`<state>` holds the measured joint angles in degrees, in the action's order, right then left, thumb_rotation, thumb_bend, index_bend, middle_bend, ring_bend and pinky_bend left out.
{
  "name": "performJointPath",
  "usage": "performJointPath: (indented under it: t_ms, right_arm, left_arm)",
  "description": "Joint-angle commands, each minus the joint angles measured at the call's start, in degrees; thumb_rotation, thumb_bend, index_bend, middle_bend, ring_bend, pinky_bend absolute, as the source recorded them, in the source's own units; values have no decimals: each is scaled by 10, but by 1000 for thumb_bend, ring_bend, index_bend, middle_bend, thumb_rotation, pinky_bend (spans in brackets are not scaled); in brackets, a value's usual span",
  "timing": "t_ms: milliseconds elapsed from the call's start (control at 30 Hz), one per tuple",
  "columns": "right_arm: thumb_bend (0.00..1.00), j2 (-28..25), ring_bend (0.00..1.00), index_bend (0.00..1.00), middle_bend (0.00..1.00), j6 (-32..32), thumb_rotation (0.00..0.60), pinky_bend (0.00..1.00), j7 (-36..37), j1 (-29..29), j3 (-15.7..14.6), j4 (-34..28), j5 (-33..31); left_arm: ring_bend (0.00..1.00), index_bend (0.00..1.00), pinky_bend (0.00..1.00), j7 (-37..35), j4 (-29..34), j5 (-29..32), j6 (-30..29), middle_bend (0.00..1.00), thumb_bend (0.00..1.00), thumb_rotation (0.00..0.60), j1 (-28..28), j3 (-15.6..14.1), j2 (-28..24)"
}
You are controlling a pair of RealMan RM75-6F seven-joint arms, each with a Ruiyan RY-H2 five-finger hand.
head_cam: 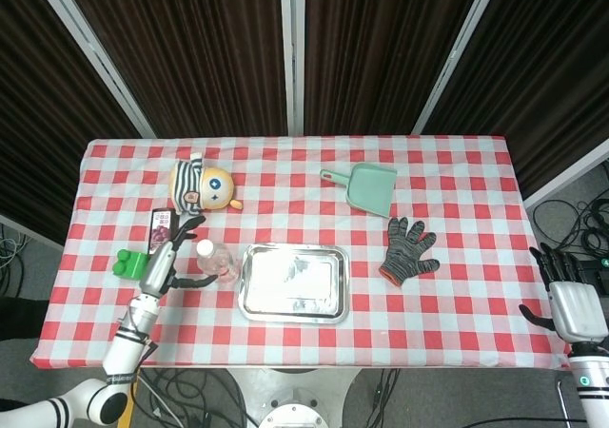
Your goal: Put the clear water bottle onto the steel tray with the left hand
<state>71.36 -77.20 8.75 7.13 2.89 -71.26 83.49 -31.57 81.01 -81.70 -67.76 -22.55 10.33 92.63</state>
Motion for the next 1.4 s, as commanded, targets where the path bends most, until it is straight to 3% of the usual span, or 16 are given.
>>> performJointPath:
  t_ms: [33,233,500,767,1033,1267,1400]
  right_arm:
    - [120,0,0,0,0,0,600,0,1,0,1,0,-1]
    - [120,-1,0,0,0,-1,600,0,5,0,1,1,-1]
    - [120,-2,0,0,0,-1,600,0,9,-1,2,2,-2]
    - [121,-3,0,0,0,1,600,0,9,0,4,2,-4]
    - [120,-4,0,0,0,-2,600,0,11,-1,5,1,-5]
    - [121,-8,0,0,0,-10,600,0,12,-3,6,-4,0]
    - [120,-10,0,0,0,-17,600,0,14,-4,6,-8,3]
  left_arm:
    - [156,161,227,-2,2,-4,5,215,0,600,-5,-4,0]
    - [165,167,236,-16,6,-12,19,256,0,600,-14,-17,-7]
    - [276,324,348,-23,0,-11,12,390,34,600,-18,-19,3]
    - [479,558,534,16,-5,32,-3,617,133,600,-21,10,34]
    - [514,595,565,41,24,31,0,653,171,600,-34,24,13]
    - [515,595,566,100,117,48,30,653,172,600,-83,97,-67]
    - [516,594,567,142,193,116,83,653,176,600,-113,145,-130]
